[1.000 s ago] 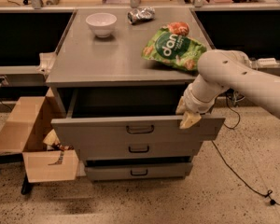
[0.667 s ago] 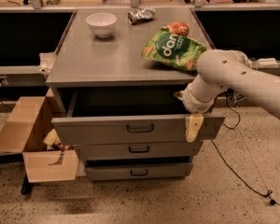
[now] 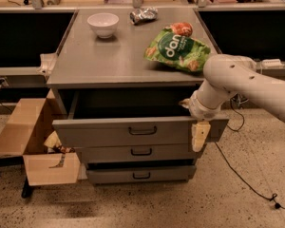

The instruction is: Open top drawer

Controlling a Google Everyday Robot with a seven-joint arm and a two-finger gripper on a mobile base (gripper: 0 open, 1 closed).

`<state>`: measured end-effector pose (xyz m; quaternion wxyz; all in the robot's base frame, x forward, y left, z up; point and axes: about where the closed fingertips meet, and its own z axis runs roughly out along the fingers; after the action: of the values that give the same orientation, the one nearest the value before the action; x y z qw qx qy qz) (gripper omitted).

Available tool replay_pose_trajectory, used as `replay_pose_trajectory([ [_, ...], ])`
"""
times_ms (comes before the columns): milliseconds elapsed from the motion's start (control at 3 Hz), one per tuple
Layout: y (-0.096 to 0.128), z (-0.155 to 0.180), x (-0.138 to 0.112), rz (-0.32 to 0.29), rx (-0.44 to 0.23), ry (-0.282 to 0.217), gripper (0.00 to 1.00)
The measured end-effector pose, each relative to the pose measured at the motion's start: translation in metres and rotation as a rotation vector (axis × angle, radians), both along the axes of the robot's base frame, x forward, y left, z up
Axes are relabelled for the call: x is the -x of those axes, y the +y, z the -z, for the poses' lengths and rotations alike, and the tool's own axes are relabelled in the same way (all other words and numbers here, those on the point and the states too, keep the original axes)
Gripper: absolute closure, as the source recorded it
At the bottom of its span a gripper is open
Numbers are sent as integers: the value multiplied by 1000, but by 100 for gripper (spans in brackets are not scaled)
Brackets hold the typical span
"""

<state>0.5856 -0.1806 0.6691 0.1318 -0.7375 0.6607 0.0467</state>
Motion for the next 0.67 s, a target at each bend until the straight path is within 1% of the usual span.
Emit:
replay_pose_trajectory([
  [333,1,8,24,-2,17,67,0],
  [667,3,17,42,-13,31,121,17],
])
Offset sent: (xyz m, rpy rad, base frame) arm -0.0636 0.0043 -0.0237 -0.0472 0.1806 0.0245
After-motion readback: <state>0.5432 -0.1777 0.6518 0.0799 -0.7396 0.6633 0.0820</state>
